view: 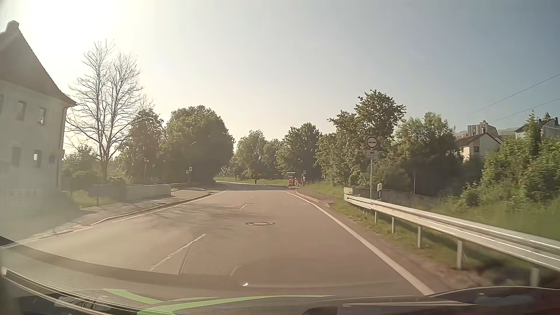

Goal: Follow the waypoints while adhering to traffic rules and regulations

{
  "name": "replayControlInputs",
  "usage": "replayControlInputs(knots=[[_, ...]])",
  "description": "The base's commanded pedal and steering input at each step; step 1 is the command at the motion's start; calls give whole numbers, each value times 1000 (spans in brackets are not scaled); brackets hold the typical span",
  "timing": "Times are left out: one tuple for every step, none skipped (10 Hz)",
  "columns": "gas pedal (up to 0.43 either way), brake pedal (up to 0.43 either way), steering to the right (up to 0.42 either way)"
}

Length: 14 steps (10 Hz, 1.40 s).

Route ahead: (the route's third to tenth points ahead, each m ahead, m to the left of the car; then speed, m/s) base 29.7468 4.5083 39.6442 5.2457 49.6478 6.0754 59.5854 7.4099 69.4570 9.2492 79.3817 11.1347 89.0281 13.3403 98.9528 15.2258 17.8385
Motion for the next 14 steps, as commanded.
replayControlInputs(knots=[[0, 171, -18], [0, 183, -18], [0, 189, -17], [0, 195, -16], [0, 201, -15], [0, 195, -14], [0, 201, -14], [0, 207, -14], [0, 207, -14], [0, 207, -14], [0, 207, -14], [0, 207, -15], [0, 207, -14], [0, 207, -14]])
